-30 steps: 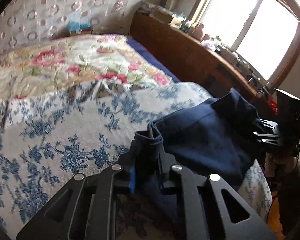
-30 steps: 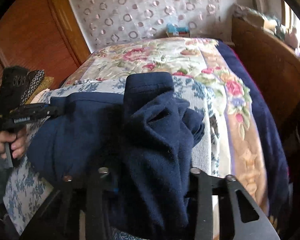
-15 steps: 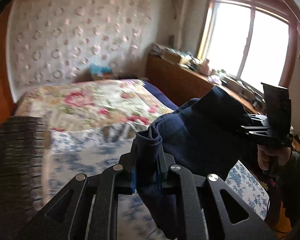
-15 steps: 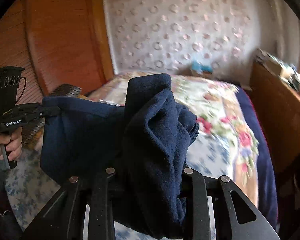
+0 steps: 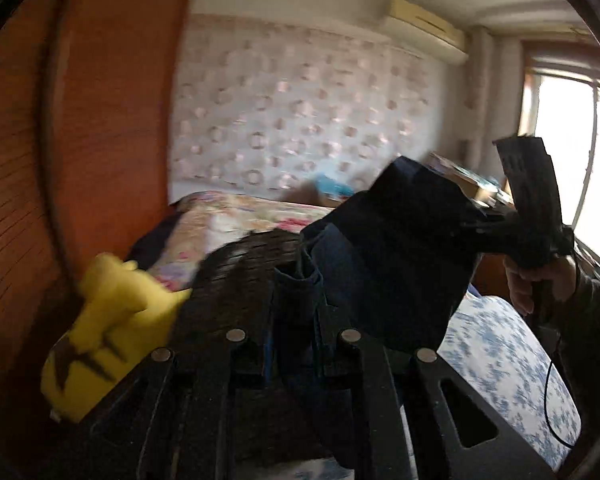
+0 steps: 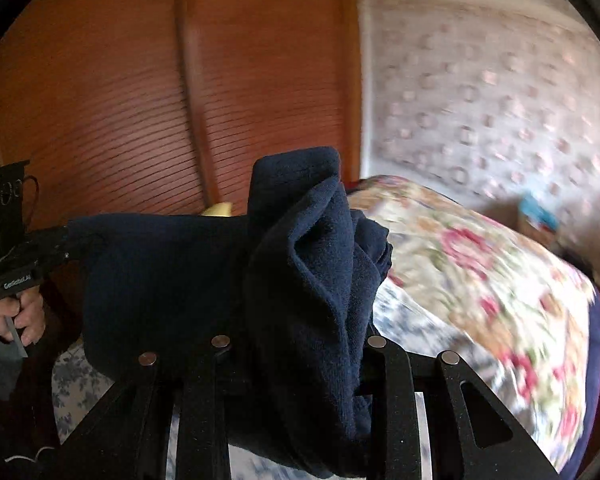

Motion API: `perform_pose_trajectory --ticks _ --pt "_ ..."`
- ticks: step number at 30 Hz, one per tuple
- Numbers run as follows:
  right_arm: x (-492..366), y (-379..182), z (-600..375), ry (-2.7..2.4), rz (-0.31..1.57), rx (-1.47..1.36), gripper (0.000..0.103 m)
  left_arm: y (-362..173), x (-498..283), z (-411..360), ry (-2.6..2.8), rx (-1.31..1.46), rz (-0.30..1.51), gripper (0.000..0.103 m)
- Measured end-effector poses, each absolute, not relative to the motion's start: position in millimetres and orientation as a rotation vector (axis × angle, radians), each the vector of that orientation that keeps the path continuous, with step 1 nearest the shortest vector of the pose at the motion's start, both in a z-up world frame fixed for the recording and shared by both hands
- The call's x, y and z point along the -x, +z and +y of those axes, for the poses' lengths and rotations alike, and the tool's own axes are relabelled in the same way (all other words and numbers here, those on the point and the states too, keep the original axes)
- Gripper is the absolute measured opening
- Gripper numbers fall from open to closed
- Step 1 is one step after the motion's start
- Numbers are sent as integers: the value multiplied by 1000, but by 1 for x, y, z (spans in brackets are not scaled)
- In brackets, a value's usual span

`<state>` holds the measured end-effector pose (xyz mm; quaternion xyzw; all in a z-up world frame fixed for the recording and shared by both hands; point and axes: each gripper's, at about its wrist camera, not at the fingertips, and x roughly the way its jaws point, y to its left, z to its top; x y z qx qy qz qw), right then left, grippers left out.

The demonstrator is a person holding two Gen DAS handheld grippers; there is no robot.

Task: Fold small clothes
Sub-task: 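Carry the folded shirt with both tools toward the dotted cloth by the wardrobe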

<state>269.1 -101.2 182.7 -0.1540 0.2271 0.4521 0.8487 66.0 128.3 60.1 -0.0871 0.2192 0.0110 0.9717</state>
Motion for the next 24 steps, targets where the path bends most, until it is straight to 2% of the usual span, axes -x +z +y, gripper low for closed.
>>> perform_pose_trajectory --ticks 10,13,14,18,21,24 --pt "-326 178 27 1060 512 502 31 3 -57 166 142 249 499 15" --pt "-343 170 46 1013 586 466 37 -8 -62 170 152 247 531 15" --pt "-352 166 51 978 602 444 43 -11 -63 170 156 244 538 15" --pt "-356 175 54 811 511 394 53 -11 -60 168 172 230 548 15" --pt "-342 176 33 782 466 328 54 -11 -57 167 190 210 552 16" --pt "-321 163 25 864 462 333 54 -6 -51 161 208 177 549 24"
